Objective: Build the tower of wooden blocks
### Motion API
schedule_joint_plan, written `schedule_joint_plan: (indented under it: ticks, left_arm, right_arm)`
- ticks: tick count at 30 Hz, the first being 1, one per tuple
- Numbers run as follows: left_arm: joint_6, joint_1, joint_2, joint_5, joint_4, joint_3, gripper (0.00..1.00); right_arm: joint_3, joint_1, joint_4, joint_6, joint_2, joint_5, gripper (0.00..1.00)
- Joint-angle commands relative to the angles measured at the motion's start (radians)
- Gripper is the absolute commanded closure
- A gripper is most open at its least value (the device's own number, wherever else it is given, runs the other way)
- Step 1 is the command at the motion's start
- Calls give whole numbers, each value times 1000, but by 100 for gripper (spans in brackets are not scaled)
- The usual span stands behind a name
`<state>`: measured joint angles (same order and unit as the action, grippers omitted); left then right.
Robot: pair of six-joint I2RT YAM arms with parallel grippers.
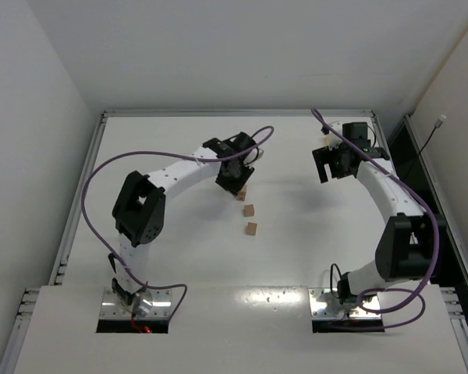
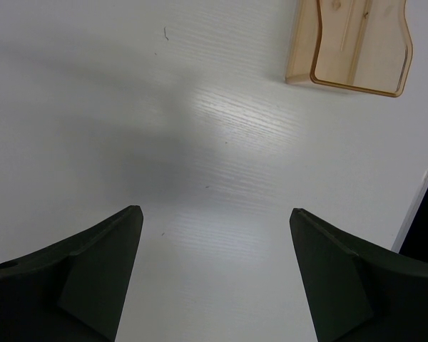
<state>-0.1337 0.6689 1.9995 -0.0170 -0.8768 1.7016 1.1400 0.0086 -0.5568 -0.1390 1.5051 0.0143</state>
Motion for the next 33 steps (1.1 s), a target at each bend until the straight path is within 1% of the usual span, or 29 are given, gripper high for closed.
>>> schedule_joint_plan:
  ticks: [1, 2, 3, 7, 13, 16, 21, 33]
  left_arm:
    - [-231, 101, -126, -283, 56, -5, 100]
    - [-259, 115, -127, -319, 56, -5, 100]
    - [-317, 139, -139, -351, 47, -14, 100]
    - [-374, 149, -160, -314, 70, -23, 100]
    - [-475, 138, -142, -305, 95, -45, 100]
    - [-486, 138, -113, -314, 85, -5, 100]
    - [-497, 138, -68, -278, 85, 44, 100]
    - [-506, 120, -10, -268, 76, 93, 100]
  right_arm:
    - [43, -4, 18, -8, -2, -13, 19]
    - [43, -4, 18, -8, -2, -13, 19]
    - [43, -4, 18, -8, -2, -13, 19]
    - [43, -4, 9, -8, 7, -13, 19]
    - [43, -4, 9, -8, 7, -13, 19]
    - [43, -4, 9, -8, 7, -13, 19]
    - [43, -4, 0, -8, 17, -13, 19]
    - [61, -4, 0, -8, 47, -22, 19]
